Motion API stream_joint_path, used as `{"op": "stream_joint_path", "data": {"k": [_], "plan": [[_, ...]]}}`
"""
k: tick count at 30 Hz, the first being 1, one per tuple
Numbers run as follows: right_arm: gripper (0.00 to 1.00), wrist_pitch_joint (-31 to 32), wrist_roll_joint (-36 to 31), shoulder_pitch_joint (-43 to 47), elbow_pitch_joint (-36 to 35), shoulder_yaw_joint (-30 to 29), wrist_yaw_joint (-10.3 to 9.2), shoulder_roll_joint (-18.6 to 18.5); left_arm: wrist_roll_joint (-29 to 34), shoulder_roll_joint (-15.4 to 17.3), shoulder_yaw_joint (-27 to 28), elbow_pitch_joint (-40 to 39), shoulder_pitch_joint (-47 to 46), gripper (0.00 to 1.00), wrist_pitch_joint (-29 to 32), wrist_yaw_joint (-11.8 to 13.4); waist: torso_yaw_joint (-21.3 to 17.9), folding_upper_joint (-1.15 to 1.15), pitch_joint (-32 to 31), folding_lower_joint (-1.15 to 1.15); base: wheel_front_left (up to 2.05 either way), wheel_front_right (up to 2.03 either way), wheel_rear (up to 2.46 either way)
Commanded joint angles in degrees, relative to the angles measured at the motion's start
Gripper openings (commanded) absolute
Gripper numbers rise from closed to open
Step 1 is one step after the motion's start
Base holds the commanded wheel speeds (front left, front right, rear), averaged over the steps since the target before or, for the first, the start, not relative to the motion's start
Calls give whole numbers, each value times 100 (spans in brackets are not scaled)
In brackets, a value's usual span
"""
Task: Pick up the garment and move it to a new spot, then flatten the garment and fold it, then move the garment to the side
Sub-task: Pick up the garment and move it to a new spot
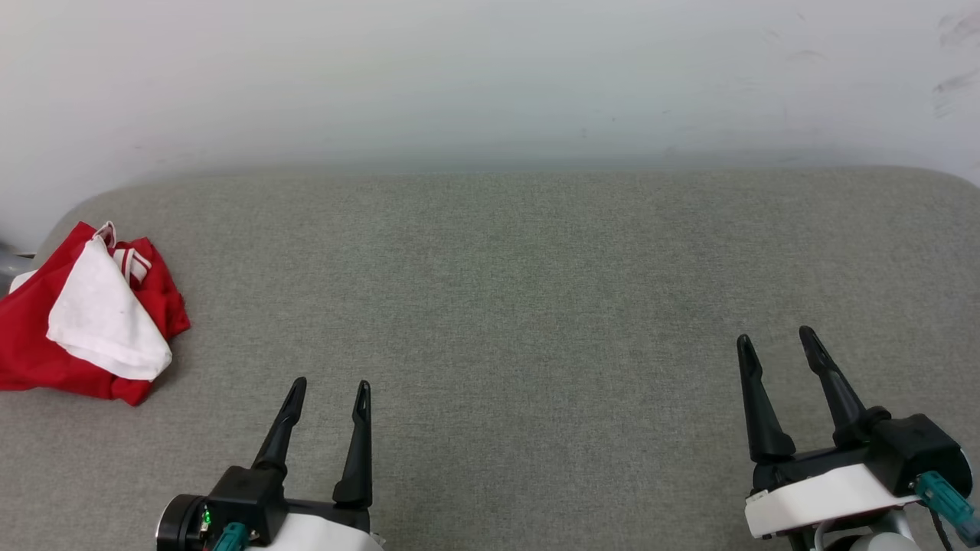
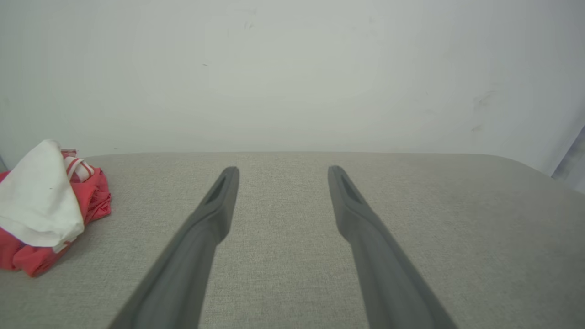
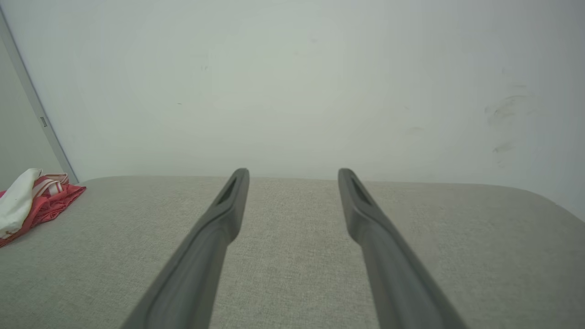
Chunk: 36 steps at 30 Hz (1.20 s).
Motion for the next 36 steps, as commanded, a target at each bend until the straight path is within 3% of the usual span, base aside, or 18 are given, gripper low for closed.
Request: {"op": "stream_joint_path", "data": {"k": [1, 11, 30, 36], "plan": [[100, -54, -114, 44, -1, 17, -3, 9, 125, -14, -27, -28, 20, 100, -54, 5, 16, 0, 4, 0, 0, 0, 0], [100, -83, -182, 69, 17, 124, -3, 9, -5, -14, 8, 9, 47, 100, -83, 178, 353, 0, -20, 0, 0, 0, 0], [100, -82, -115, 135, 178, 526, -3, 9, -144, -17, 183, 118, 166, 100, -82, -19, 1757, 0, -183, 0, 0, 0, 0], [100, -82, -81, 115, 212, 575, -3, 9, -94, -16, 215, 175, 197, 100, -82, -43, 2030, 0, -205, 0, 0, 0, 0]]}}
